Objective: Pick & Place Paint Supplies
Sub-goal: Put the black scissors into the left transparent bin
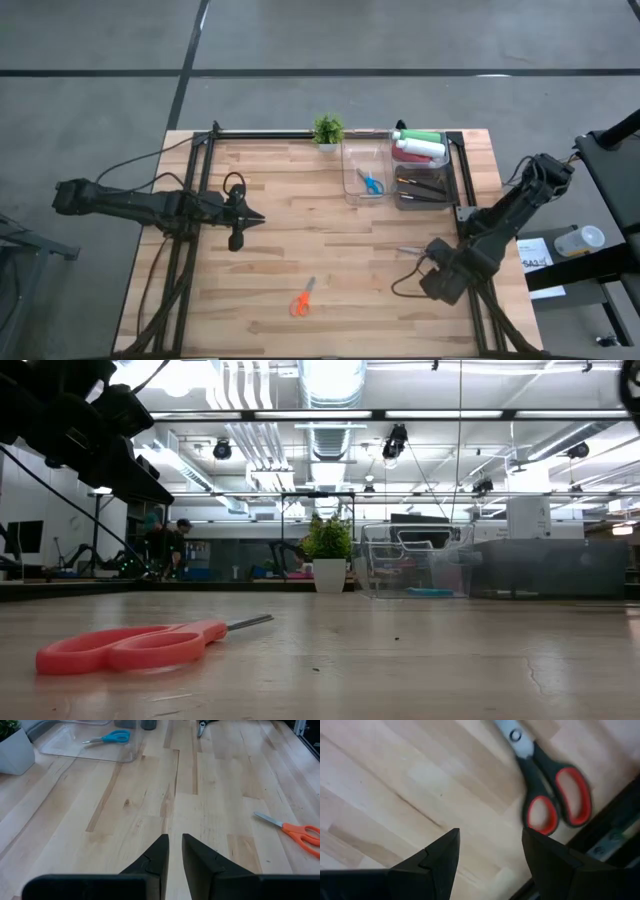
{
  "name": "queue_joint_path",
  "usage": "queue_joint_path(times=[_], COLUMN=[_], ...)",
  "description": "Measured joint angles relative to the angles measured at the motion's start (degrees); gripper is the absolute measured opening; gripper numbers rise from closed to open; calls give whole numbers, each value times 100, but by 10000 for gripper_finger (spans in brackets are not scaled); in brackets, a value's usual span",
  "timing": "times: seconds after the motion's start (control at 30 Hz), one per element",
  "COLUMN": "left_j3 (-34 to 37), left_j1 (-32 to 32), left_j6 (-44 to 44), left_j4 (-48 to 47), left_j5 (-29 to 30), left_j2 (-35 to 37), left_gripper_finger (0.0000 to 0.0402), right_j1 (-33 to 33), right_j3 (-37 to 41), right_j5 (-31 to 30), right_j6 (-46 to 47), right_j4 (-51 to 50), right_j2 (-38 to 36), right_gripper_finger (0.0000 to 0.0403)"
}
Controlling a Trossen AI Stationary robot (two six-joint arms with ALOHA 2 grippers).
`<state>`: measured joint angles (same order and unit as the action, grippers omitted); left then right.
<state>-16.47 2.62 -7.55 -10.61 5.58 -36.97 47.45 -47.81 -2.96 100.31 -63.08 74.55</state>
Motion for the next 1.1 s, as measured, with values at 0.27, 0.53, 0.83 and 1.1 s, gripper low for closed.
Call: queue_joint_path(times=[0.27,0.53,0.83,1.1], left_j3=[0,0,0,0], left_j1=[1,0,0,-1], left_j6=[0,0,1,0], left_j4=[-2,-2,-2,-1], left_j5=[-1,0,-1,-1], left_j2=[0,1,0,1], left_gripper_finger=[62,62,62,62], right_j1=[415,418,418,419], right_j3=[251,320,742,1393], right_j5=[0,-5,-4,0], right_j6=[281,137,154,178], right_j4=[106,130,408,1342], right_j2=[355,610,642,567], right_gripper_finger=[212,212,212,212])
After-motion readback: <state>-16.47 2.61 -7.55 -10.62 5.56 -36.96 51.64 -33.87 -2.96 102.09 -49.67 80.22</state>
